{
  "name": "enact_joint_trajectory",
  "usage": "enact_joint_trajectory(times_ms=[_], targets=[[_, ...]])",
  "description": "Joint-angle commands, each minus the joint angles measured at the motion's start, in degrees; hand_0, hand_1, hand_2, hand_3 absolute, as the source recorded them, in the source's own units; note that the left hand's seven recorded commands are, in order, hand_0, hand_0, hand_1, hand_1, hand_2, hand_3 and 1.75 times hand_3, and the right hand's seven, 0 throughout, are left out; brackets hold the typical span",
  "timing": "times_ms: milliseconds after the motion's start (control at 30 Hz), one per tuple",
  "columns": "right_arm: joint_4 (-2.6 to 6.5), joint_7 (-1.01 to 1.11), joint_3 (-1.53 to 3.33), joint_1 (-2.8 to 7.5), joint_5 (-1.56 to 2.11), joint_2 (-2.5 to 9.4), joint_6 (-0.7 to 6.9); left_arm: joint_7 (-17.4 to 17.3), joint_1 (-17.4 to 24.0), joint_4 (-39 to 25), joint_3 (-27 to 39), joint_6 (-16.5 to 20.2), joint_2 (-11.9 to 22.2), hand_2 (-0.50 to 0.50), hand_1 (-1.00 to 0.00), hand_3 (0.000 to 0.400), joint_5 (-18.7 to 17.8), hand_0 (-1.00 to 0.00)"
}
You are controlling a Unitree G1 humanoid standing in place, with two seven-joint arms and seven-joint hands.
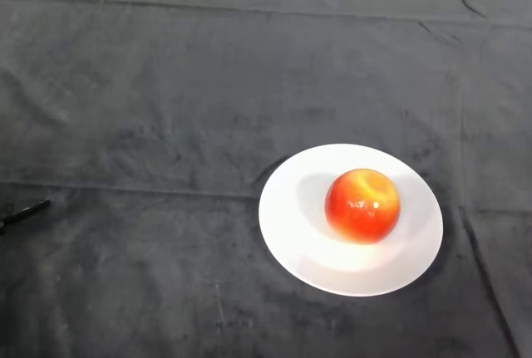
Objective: Move the apple to the plate
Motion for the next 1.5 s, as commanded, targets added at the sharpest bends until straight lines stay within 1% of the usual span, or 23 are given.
enact_joint_trajectory(times_ms=[33,267,467,633,800,1067,1500], targets=[[0.09,0.17,-0.80,1.25,0.47,-1.16,-0.26,-0.56,1.66,-0.20,1.58,1.13,3.28,0.00,0.00,0.000,-1.43,0.00],[0.07,0.16,-0.80,1.26,0.47,-1.16,-0.25,-1.54,2.79,-0.28,5.06,2.57,4.06,0.00,0.00,0.000,-3.32,0.00],[0.07,0.15,-0.80,1.26,0.48,-1.16,-0.25,-1.57,4.39,0.10,8.48,3.79,5.37,0.00,0.00,0.000,-5.09,0.00],[0.07,0.15,-0.80,1.26,0.48,-1.16,-0.25,-0.45,5.37,0.72,11.44,5.09,5.98,0.00,0.00,0.000,-6.58,0.00],[0.08,0.15,-0.80,1.25,0.48,-1.16,-0.25,1.34,5.19,1.20,13.58,6.57,5.91,0.00,0.00,0.000,-7.41,0.00],[0.09,0.16,-0.81,1.25,0.48,-1.17,-0.25,3.44,4.42,1.13,15.84,8.12,5.91,0.00,0.00,0.000,-7.74,0.00],[0.11,0.17,-0.81,1.24,0.49,-1.18,-0.25,6.13,4.19,0.40,17.72,7.78,5.32,0.00,0.00,0.000,-6.38,0.00]])
